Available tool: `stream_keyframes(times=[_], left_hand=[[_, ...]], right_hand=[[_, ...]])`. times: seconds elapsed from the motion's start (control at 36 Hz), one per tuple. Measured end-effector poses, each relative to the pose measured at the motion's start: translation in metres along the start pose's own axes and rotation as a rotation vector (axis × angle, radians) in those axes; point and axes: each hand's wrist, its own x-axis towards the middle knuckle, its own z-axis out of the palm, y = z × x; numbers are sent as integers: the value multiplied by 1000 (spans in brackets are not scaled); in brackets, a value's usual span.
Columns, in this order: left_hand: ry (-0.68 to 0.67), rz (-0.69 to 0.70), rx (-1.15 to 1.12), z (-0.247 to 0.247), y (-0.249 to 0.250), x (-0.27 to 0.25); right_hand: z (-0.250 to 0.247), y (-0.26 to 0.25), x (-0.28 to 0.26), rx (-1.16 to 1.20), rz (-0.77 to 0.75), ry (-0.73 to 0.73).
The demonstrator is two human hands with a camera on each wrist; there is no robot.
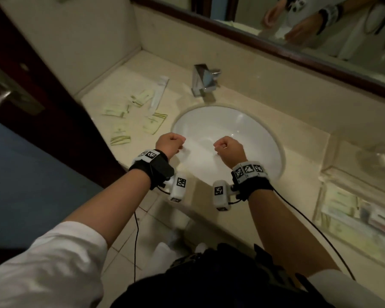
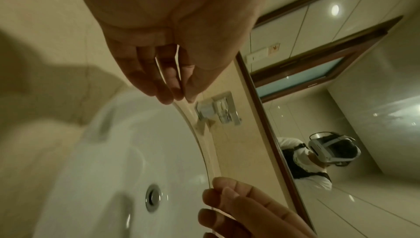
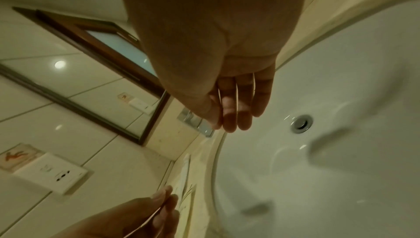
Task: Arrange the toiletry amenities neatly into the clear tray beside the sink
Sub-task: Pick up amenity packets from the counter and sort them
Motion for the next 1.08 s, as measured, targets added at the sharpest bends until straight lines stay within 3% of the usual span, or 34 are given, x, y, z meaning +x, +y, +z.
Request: stream_keyframes(times=[0.22,0.42,0.69,1.08], left_hand=[[105,-73,20,-80,-2,37],[127,-93,139,-115,-6,65],[102,-251,333,-127,-13,100],[65,-178,639,-118,-12,139]], right_hand=[[57,-70,35,-129,-84,-119],[90,-102,71,-297,-118,-173],[118,-114,125,-363,-19,-228],[143,-115,170,-419,71,-243]])
